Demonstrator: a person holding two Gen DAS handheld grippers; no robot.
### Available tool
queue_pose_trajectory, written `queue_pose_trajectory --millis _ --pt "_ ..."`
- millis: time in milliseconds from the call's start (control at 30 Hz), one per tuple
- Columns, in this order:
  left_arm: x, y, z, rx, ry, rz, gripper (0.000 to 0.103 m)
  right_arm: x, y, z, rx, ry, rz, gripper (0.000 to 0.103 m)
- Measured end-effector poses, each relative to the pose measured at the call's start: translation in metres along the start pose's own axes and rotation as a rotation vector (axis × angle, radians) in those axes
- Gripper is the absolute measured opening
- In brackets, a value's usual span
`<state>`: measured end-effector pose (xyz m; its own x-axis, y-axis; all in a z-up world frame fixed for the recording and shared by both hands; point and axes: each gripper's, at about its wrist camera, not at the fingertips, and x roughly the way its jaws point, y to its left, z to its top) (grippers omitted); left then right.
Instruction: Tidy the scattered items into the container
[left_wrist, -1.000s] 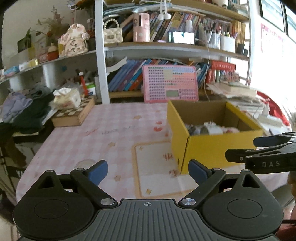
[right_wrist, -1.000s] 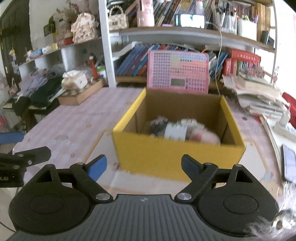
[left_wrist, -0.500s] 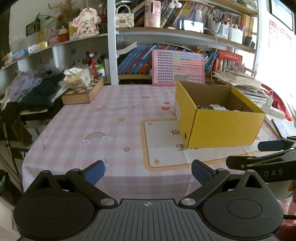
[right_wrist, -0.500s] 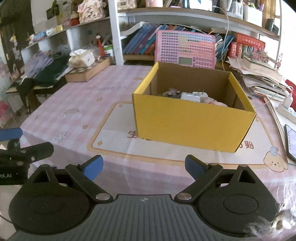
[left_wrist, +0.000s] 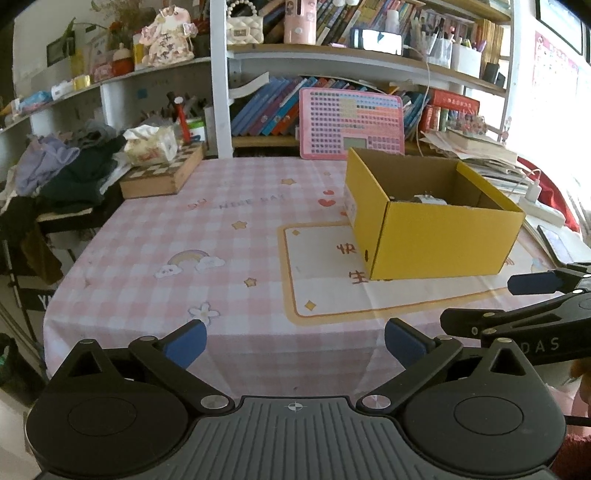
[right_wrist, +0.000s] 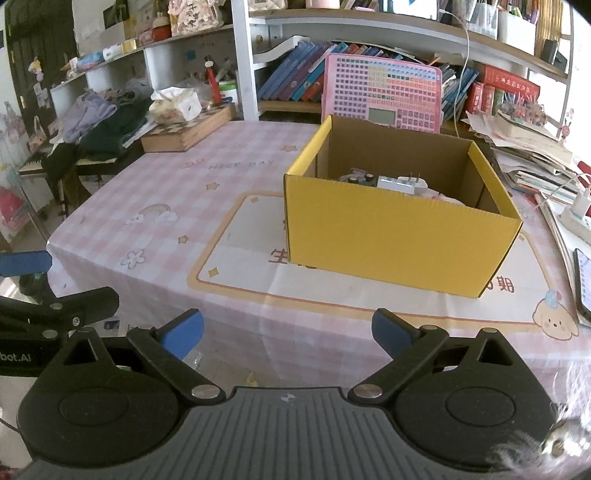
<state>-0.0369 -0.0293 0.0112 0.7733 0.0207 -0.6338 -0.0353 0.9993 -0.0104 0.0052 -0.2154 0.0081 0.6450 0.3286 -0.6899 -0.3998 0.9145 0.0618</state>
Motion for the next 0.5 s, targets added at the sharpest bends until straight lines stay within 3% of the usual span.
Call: queue_pose_trajectory --millis 500 --pt "0.0023 0.0021 0.0034 0.005 0.009 -0.013 0.103 0.0016 0.0047 0.0035 -0.015 0.008 0.000 0.099"
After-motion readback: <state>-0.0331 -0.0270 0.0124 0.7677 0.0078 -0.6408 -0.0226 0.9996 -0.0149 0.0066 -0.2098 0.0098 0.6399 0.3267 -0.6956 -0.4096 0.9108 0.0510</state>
